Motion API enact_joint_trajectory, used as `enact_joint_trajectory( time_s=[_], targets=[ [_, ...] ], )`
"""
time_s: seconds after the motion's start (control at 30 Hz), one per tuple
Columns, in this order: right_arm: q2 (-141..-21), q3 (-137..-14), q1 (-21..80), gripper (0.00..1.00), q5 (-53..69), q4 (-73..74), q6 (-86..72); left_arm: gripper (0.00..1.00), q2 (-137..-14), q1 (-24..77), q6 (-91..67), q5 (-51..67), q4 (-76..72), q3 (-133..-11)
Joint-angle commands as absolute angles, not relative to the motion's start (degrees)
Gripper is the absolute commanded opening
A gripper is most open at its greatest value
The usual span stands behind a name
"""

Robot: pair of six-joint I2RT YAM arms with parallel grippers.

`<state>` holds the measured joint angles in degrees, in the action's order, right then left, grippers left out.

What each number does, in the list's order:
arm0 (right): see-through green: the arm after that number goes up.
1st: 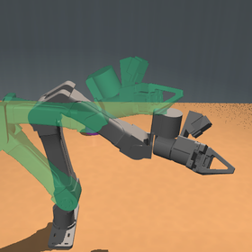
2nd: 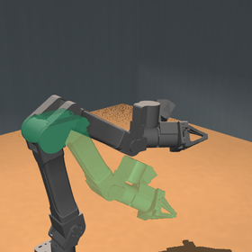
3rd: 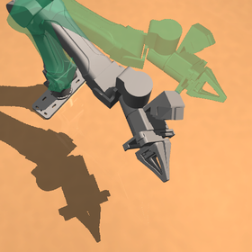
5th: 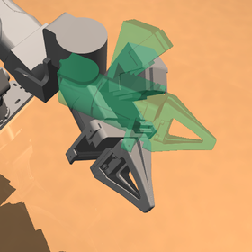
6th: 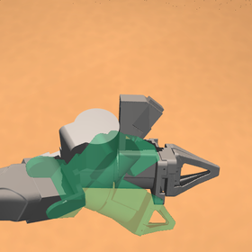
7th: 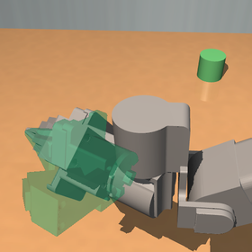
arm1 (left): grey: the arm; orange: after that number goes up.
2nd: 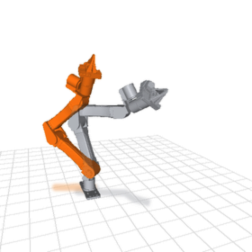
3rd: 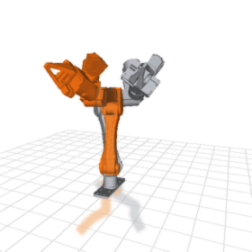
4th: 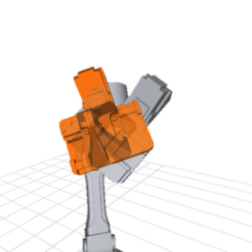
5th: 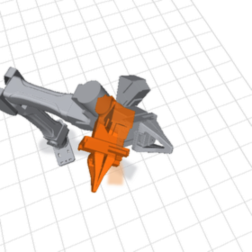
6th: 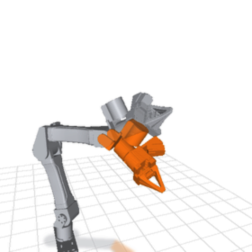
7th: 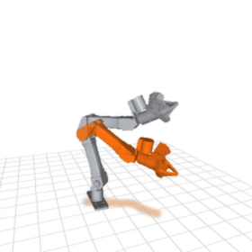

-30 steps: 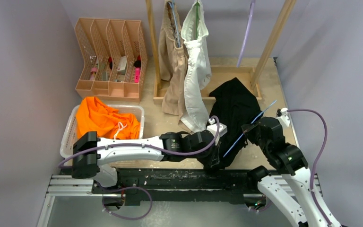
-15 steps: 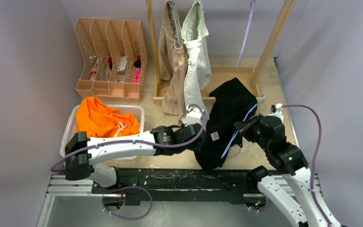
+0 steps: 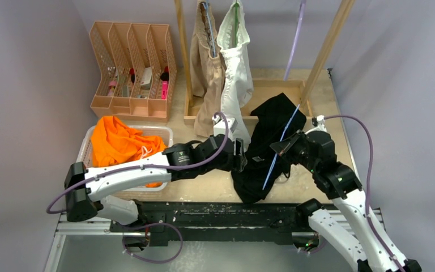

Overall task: Remove the shorts from the hanger
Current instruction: Place the hanger on the clothes rod.

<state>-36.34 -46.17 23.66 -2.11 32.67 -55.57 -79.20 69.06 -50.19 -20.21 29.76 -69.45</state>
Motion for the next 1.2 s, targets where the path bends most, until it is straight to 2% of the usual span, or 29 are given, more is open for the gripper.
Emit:
enact_joint_trajectory(
  time_s=[0.0, 0.27, 0.6, 0.67, 0.7, 0.77, 0.83, 0.93, 0.97, 1.03, 1.1, 1.17],
  targets=[
    [-38.3, -45.7, 23.6, 0.00, -1.4, 28.5, -54.1, 0.63, -73.5, 69.1, -50.4, -12.7, 19.3, -65.9],
    [-39.9, -43.2, 23.6, 0.00, 1.0, 25.6, -54.5, 0.64, -74.9, 70.6, -50.4, -0.1, 8.6, -65.9],
    [-38.9, -41.6, 23.6, 0.00, 3.1, 24.1, -58.4, 0.62, -82.9, 76.9, -47.8, -6.0, 12.8, -68.5],
    [-38.1, -41.0, 23.6, 0.00, 3.9, 22.7, -59.9, 0.54, -83.5, 77.0, -47.7, -7.2, 14.0, -68.7],
    [-37.6, -40.7, 23.6, 0.00, 4.2, 22.2, -60.6, 0.44, -83.9, 77.1, -47.6, -8.6, 15.9, -69.4],
    [-36.9, -40.0, 23.6, 0.00, 5.2, 20.6, -61.3, 0.18, -83.8, 77.2, -47.4, -10.8, 17.9, -69.7],
    [-36.9, -40.3, 23.6, 0.00, 5.7, 21.1, -61.6, 0.00, -82.7, 77.3, -47.5, -12.2, 18.1, -69.3],
    [-37.1, -41.0, 23.6, 0.06, 6.2, 22.2, -61.1, 0.00, -80.5, 77.3, -47.6, -13.7, 18.0, -68.2],
    [-37.0, -41.2, 23.6, 0.12, 6.6, 22.3, -60.9, 0.00, -79.9, 77.3, -47.5, -14.0, 18.4, -68.0],
    [-36.6, -41.4, 23.6, 0.18, 7.7, 22.4, -60.9, 0.00, -79.1, 77.3, -47.1, -14.5, 20.0, -68.1],
    [-35.9, -41.2, 23.6, 0.34, 8.6, 22.7, -61.4, 0.00, -78.4, 77.3, -47.0, -15.1, 21.3, -67.9],
    [-35.1, -40.5, 23.6, 0.40, 9.9, 21.2, -61.5, 0.00, -77.6, 77.3, -47.2, -15.2, 22.2, -68.1]
  ],
)
